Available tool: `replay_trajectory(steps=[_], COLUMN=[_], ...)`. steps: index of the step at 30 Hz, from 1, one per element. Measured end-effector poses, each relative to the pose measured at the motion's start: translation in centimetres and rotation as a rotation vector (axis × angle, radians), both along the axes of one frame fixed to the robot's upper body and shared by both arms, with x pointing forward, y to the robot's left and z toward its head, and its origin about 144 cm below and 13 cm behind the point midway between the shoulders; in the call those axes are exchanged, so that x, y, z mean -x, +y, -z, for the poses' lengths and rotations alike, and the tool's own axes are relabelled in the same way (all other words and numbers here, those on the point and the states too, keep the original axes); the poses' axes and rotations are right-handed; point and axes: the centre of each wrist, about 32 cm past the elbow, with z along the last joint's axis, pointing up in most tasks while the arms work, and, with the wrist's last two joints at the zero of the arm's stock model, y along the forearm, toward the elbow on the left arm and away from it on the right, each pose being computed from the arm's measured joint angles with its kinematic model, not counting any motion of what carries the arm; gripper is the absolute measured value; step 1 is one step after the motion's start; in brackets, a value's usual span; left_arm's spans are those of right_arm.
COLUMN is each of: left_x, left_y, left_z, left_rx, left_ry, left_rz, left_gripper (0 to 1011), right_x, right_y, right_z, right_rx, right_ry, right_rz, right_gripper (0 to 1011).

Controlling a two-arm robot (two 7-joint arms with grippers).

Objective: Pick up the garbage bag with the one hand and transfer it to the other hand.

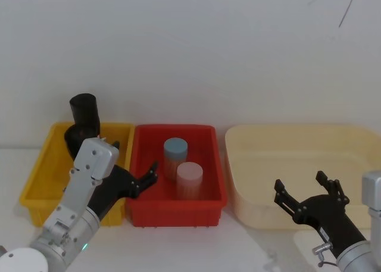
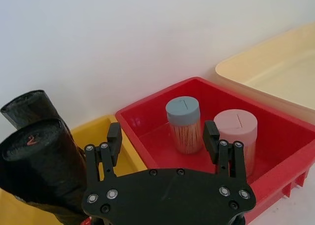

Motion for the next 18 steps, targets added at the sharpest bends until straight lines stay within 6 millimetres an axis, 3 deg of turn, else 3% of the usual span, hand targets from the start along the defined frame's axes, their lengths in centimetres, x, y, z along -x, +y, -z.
replay_trajectory(steps=[8, 13, 18], left_x=[-0.4, -0.6, -0.3], left_y=[-0.3, -0.3, 0.9], left_z=[-1.7, -3.8, -7.3], left_rx=[-0.009, -0.014, -0.013], left_ry=[-0.023, -0.032, -0.027], left_rz=[0.003, -0.003, -0.035], left_gripper=[1000, 1000, 1000], right_x=[-0.4, -1.0, -2.2], right_y=[-0.1, -0.1, 0.1], right_z=[-1.3, -3.0, -5.4], right_rx=[0.003, -0.006, -0.026], right_ry=[-0.012, -0.021, -0.032], right_rz=[-0.029, -0.054, -0.094], right_gripper=[1000, 1001, 1000])
